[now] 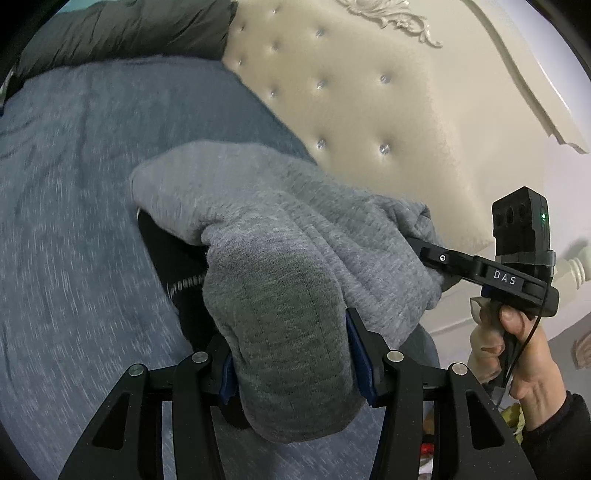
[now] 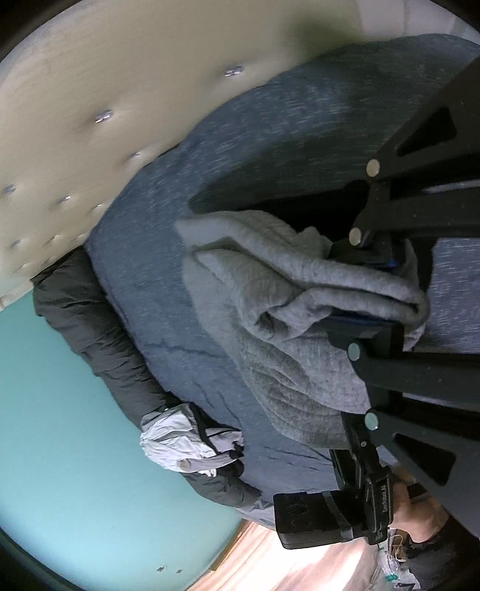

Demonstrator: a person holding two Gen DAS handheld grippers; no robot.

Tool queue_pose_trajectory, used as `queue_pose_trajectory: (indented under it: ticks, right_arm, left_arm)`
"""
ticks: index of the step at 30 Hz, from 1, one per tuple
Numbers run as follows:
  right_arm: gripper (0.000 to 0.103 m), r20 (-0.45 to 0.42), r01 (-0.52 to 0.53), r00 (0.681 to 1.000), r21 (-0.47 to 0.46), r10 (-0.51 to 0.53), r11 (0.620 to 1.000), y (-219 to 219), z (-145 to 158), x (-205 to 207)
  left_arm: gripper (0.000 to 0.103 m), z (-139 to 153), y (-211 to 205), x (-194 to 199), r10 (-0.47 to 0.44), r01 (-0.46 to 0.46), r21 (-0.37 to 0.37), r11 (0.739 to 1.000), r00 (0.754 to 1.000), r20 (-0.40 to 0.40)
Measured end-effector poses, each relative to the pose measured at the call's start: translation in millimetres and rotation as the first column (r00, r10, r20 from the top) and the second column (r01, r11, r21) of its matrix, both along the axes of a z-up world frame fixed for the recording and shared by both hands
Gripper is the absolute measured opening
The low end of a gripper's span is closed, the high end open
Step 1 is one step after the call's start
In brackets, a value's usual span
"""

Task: Fold clothes
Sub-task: 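Lift the folded sweatshirt with both grippers and carry it toward the headboard, then lower the sweatshirt onto the bed near the headboard and open both grippers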

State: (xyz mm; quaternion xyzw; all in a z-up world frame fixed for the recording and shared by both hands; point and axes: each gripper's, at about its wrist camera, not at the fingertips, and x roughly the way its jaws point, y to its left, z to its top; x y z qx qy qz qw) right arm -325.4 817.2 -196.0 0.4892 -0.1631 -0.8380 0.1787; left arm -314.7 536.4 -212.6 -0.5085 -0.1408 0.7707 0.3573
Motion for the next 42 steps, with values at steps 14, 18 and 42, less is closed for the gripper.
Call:
queue_pose_trajectory:
  ticks: [14, 18, 42]
  right_arm:
    - [0.019, 0.089, 0.068, 0.994, 0.006, -0.068, 0.998, 21.7, -42.3, 32.4]
    - [0.027, 0.065, 0.095, 0.993, 0.019, -0.096, 0.995, 28.4, -44.0, 42.8]
    - [0.001, -0.104, 0.104, 0.991, 0.189, -0.085, 0.976, 4.7, -32.3, 29.8]
  left_arm:
    - [0.057, -49.0, -17.3, 17.9, 0.009, -0.025, 0.073, 0.997, 0.976, 0.217]
    - [0.058, -40.4, -29.6, 23.8, 0.007, -0.020, 0.068, 0.997, 0.981, 0.195]
    - [0.056, -5.3, -9.9, 12.2, -0.083, 0.057, -0.181, 0.982, 0.987, -0.140]
